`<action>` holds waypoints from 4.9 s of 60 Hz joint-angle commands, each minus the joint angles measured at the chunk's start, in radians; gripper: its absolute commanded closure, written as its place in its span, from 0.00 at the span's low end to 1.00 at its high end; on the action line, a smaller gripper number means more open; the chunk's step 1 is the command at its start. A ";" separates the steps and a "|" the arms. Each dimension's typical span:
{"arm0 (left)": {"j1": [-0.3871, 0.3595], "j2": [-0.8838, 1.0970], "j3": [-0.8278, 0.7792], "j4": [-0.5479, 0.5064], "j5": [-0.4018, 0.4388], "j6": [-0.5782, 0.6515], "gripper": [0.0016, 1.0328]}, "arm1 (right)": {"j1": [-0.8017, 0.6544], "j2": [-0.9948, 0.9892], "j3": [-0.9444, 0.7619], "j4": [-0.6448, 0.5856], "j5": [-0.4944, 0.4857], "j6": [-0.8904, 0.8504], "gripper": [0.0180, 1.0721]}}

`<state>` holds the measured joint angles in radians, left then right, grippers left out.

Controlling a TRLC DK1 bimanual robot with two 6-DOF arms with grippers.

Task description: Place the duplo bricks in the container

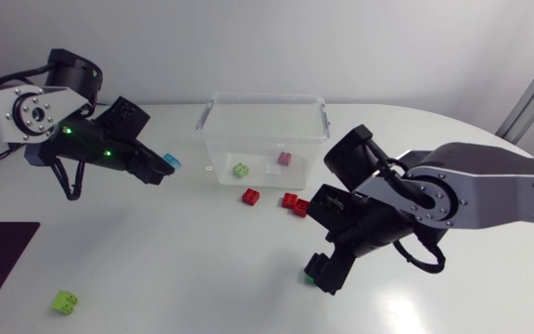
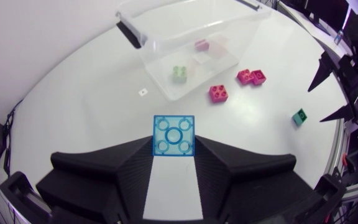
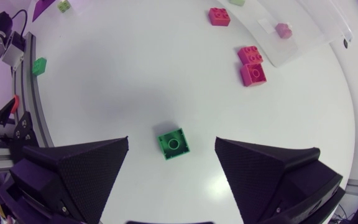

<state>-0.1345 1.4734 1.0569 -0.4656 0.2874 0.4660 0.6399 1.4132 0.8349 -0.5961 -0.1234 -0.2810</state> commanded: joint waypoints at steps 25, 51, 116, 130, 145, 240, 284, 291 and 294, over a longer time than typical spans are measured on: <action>-0.117 -0.007 0.238 -0.028 0.029 -0.170 0.82 | 0.024 0.128 -0.097 0.121 -0.025 -0.104 0.05; -0.194 0.191 0.417 0.033 0.013 -0.233 0.82 | 0.010 0.204 -0.097 0.193 0.024 -0.150 0.05; -0.186 0.338 0.526 0.111 -0.083 -0.270 0.07 | -0.009 -0.028 -0.137 0.162 0.061 -0.142 0.65; -0.200 0.165 0.473 -0.056 -0.126 -0.257 0.07 | -0.036 -0.128 -0.033 0.096 0.076 -0.107 0.64; -0.186 0.016 0.333 -0.331 -0.203 -0.178 0.07 | -0.085 -0.145 0.073 0.108 0.074 -0.067 0.64; -0.422 -0.055 -0.259 -0.656 -0.243 -0.343 0.07 | -0.236 0.379 0.595 0.320 0.145 0.040 0.62; -0.528 0.153 -0.271 -0.665 -0.169 -0.369 0.10 | -0.252 0.581 0.783 0.294 0.243 0.072 0.04; -0.553 0.182 -0.273 -0.662 -0.169 -0.380 0.12 | -0.255 0.576 0.780 0.294 0.243 0.078 0.04; -0.563 0.189 -0.275 -0.663 -0.169 -0.383 0.15 | -0.255 0.576 0.777 0.295 0.243 0.080 0.04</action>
<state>-0.6785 1.6367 0.8024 -1.1172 0.1081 0.1123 0.3904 1.9739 1.5986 -0.2878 0.1097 -0.2234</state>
